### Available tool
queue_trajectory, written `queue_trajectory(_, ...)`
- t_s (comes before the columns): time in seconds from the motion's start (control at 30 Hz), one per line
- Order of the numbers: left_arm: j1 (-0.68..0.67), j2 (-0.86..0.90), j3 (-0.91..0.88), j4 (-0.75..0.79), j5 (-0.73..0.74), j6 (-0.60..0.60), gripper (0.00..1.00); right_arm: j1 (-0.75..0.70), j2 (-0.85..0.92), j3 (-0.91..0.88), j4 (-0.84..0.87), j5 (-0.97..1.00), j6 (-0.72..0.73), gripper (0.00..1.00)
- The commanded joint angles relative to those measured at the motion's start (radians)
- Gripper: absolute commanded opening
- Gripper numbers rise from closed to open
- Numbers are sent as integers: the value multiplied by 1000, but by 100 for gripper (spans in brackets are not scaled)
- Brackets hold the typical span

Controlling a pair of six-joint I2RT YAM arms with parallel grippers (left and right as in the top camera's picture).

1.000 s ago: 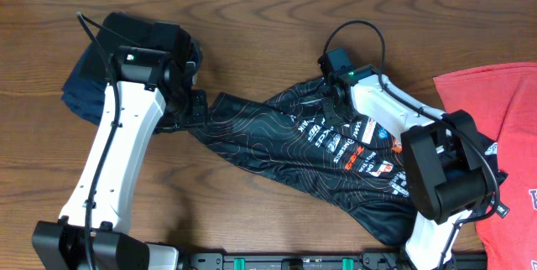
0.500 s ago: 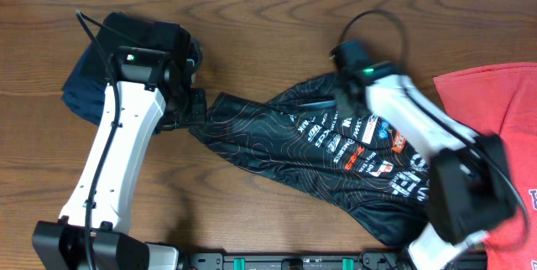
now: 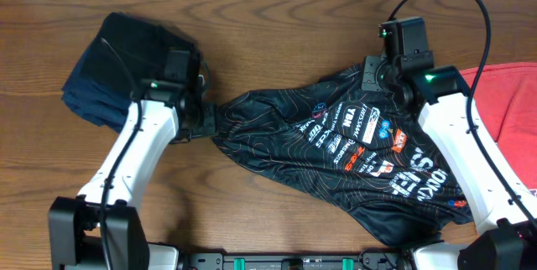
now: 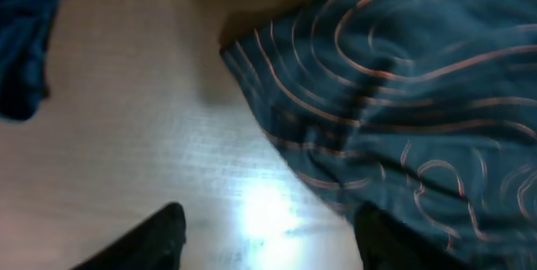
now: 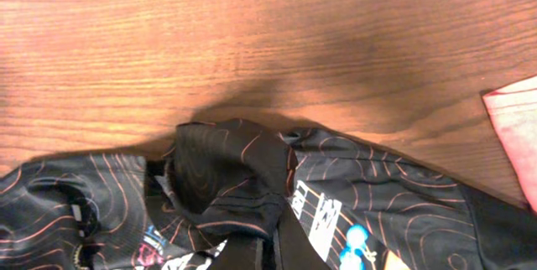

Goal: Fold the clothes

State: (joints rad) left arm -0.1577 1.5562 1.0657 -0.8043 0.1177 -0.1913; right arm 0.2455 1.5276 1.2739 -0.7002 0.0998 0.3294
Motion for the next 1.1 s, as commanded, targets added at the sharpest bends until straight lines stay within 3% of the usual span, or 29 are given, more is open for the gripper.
queue_trajectory(0.0,9,27,-83,117,-3,15,69,-4,2,2,5,-11,14,1)
queue_trajectory(0.17,18,97,-146,296,-23,26,69,-2,2,2,5,-18,14,1)
queue_trajectory(0.43,52,249,-145,413,-51,25,67,-2,2,2,1,-22,14,1)
queue_trajectory(0.57,56,273,-145,422,-50,25,48,-2,2,2,3,-21,14,1)
queue_trajectory(0.77,56,273,-145,411,66,25,9,-14,2,3,25,-10,14,1)
queue_trajectory(1.07,57,270,-140,357,107,25,6,-42,-31,3,35,-10,14,1)
